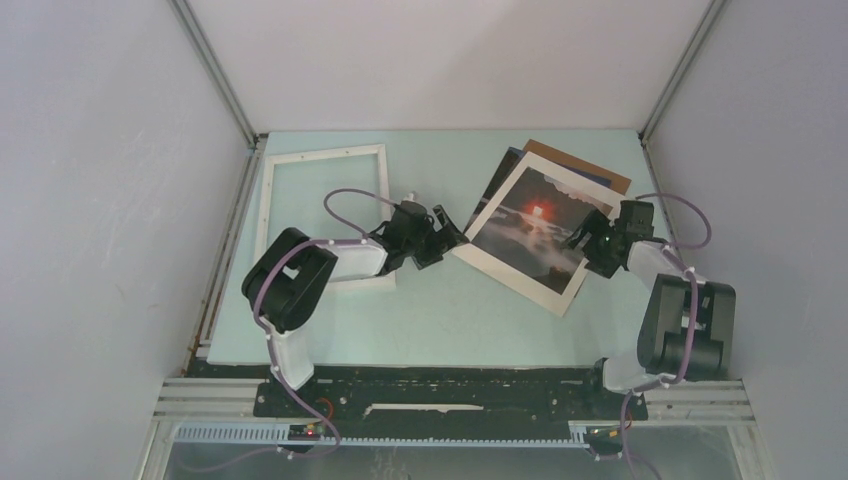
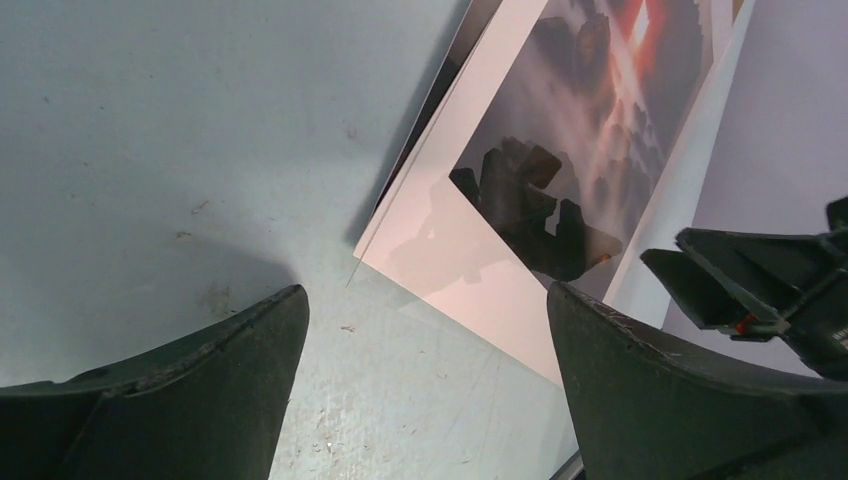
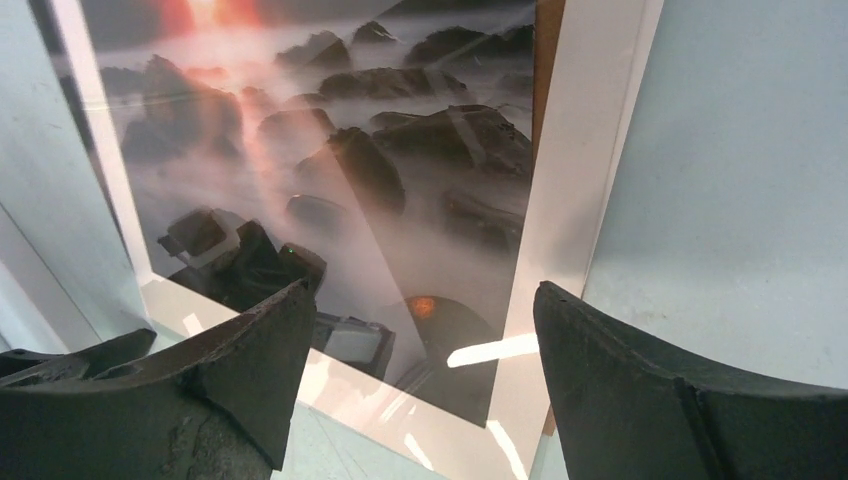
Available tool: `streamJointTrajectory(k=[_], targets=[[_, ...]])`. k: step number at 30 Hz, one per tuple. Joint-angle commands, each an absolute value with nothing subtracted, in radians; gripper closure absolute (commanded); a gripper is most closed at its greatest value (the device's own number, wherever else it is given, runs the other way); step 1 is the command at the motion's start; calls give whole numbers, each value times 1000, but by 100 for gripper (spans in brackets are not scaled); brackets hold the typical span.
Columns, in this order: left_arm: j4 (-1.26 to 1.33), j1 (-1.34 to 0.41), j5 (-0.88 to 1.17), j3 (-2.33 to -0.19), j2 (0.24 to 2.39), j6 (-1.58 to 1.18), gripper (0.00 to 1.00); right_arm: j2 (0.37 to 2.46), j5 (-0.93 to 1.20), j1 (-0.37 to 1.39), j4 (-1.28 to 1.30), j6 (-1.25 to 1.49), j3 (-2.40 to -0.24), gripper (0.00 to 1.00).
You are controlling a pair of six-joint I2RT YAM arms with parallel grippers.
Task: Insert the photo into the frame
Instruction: Pick up the photo frame item at the center of the board.
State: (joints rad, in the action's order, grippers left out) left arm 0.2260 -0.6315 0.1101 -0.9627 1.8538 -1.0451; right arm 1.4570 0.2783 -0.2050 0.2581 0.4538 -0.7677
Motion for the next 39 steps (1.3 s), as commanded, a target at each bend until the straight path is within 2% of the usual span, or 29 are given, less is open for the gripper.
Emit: streamJointTrajectory(k=[1,10,24,28,32,39], targets=[[248,-628,151,-993,1875,-1033,0,1512,293,-206,234,450,-793,12],[360,-611,253,-960,1889,-1105,0,1556,283,-210,225,451,-786,12],[545,-588,298,-912,1883,-1181,0,1564,288,-207,221,448,-787,13],[530,-588,240,-864,1849,-1166,0,1562,286,-206,220,446,-787,13],[418,-591,195,-885,1856,-1168,0,1570,292,-206,215,449,-787,13],[368,-592,184,-928,1898,-1139,0,1566,290,-206,218,447,-787,13]])
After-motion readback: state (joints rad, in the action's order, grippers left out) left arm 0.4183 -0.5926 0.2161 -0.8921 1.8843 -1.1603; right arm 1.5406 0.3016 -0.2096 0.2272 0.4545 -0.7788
